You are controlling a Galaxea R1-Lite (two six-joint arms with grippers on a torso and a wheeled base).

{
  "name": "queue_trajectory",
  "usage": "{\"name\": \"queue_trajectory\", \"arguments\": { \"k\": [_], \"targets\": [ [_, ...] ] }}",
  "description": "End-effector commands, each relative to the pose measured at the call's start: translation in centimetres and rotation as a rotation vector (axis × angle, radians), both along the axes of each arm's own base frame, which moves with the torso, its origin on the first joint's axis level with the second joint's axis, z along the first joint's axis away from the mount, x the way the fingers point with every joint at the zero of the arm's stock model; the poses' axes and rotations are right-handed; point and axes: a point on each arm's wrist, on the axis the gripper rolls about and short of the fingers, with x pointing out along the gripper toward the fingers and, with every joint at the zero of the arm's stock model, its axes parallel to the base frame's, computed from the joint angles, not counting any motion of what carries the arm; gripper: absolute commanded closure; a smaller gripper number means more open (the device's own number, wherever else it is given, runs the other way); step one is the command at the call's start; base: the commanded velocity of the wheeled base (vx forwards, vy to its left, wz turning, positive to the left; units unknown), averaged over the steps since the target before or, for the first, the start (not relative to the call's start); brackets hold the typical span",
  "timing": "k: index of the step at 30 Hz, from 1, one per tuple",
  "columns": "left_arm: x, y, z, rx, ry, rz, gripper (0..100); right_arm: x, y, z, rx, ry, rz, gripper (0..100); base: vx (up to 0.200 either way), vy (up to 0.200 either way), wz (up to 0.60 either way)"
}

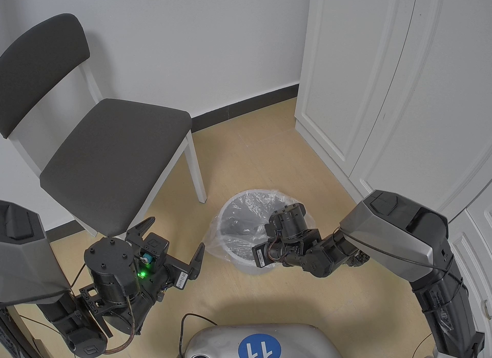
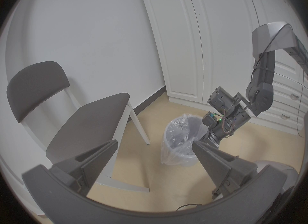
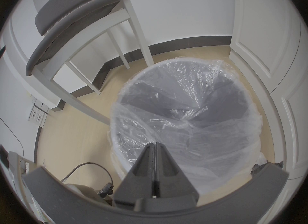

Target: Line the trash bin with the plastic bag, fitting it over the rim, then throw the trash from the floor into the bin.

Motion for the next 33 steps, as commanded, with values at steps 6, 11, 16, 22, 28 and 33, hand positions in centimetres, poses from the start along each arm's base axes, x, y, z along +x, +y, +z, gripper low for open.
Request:
{"name": "queue_trajectory", "arguments": {
  "k": [6, 11, 16, 22, 28, 33],
  "targets": [
    [-0.2, -0.1, 0.2, -0.008, -0.004, -0.010, 0, -4.6, 0.3, 0.3, 0.006, -0.008, 0.071, 100, 0.000, 0.000, 0.00],
    [-0.2, -0.3, 0.1, -0.006, -0.001, -0.013, 0, -6.2, 0.4, -1.0, 0.005, -0.014, 0.097, 100, 0.000, 0.000, 0.00],
    [-0.2, -0.4, 0.0, -0.007, 0.001, -0.017, 0, -6.8, 0.0, -3.0, -0.024, 0.024, 0.099, 100, 0.000, 0.000, 0.00],
    [-0.2, -0.6, -0.2, -0.004, 0.006, -0.021, 0, -7.0, -0.1, -3.1, -0.033, 0.038, 0.100, 100, 0.000, 0.000, 0.00],
    [-0.1, -0.6, -0.3, -0.004, 0.006, -0.021, 0, -7.2, -0.4, -3.1, -0.096, 0.083, 0.082, 0, 0.000, 0.000, 0.00],
    [-0.1, -0.6, -0.3, -0.004, 0.006, -0.021, 0, -7.2, -0.3, -3.1, -0.102, 0.073, 0.071, 0, 0.000, 0.000, 0.00]
  ]
}}
